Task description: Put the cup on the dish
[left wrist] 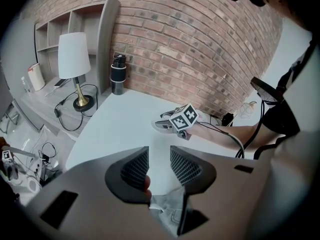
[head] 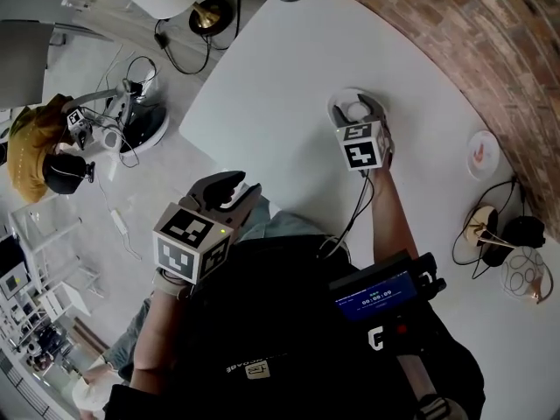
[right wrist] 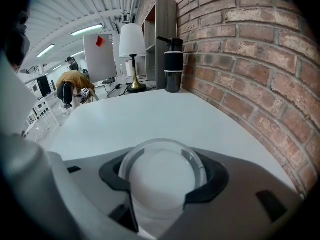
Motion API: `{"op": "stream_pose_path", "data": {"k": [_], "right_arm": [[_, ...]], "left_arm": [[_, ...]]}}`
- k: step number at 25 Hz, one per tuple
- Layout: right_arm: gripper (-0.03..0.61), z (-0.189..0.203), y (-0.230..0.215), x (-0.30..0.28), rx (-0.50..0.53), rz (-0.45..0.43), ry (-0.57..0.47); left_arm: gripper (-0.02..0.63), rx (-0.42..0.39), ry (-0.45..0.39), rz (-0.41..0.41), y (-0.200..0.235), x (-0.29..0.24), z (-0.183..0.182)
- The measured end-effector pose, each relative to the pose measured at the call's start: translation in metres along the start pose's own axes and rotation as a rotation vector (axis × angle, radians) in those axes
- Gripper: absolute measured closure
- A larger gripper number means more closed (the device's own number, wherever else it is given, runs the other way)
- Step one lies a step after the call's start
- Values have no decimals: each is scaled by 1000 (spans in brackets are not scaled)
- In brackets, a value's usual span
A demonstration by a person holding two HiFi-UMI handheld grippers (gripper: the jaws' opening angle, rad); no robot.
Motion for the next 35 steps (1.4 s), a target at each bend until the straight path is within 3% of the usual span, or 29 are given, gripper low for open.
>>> {"op": "stream_pose_path", "data": {"k": [35], "right_arm": [[319, -3, 1, -8, 21, 59, -49]], "left_arm": [[477, 8, 3, 6, -2, -1, 4]]}}
Point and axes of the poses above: the fingertips, and each gripper's own axes: x backward along the fingers, y to its left, z out of its underside, the point moved 10 cm from there along x, backward along the fingers, and after that the axes turned 2 degrees about z, right-handed, at the moved point
